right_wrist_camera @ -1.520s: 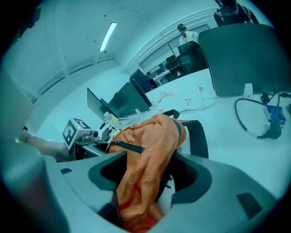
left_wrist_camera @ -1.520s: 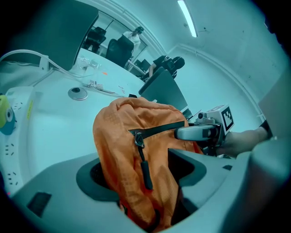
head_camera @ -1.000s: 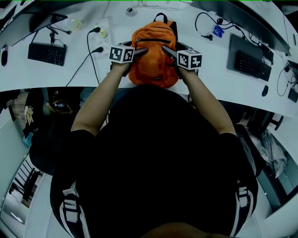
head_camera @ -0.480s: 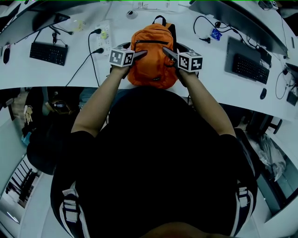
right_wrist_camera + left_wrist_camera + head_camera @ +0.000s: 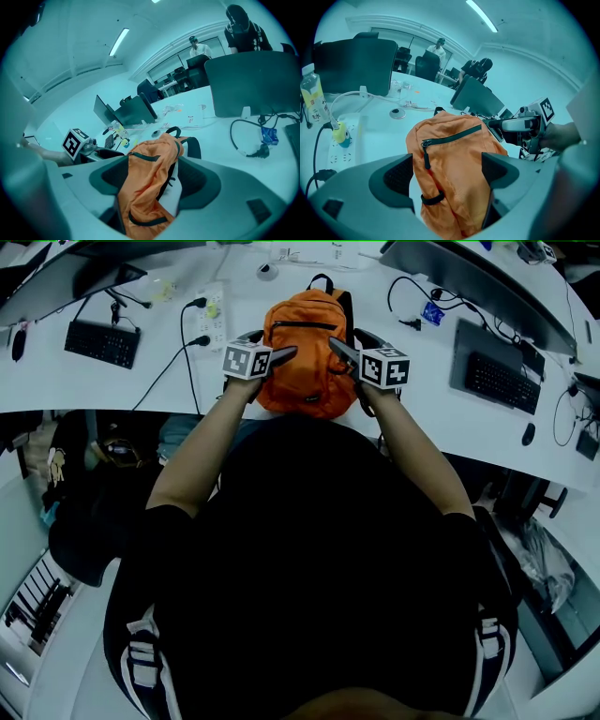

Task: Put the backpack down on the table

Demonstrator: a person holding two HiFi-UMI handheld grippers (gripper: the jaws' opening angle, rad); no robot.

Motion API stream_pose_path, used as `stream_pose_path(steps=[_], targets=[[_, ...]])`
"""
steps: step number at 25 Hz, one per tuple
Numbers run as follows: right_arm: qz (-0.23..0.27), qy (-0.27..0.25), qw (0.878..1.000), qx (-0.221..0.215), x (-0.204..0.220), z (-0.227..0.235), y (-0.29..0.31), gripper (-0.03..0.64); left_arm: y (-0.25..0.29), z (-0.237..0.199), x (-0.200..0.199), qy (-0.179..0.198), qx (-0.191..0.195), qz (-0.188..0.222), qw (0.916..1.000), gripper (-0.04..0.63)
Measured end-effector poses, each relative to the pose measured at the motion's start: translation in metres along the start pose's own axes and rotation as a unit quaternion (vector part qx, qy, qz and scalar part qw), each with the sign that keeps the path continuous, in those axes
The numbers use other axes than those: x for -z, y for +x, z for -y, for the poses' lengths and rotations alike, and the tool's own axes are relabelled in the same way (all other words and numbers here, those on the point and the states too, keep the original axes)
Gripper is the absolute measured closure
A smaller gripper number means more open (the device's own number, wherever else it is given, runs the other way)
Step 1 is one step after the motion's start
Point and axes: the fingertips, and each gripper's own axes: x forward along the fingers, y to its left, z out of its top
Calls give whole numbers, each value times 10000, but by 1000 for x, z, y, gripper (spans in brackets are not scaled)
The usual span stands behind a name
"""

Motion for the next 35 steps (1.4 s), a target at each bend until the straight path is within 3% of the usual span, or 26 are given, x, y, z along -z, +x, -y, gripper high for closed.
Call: stream_pose_path(steps=[17,24,35], targets=[[-19,-90,9996,-267,11,-11,-33,298,-21,35,4,122,-36,317,9994,163],[-281,-433,9982,-318,30,-19,-48,476,-32,60,17,259,135,278,9992,169],[-338,-588,9955,-663,44,-40,-67,571,-46,100,23,398,405,522,9970,320]])
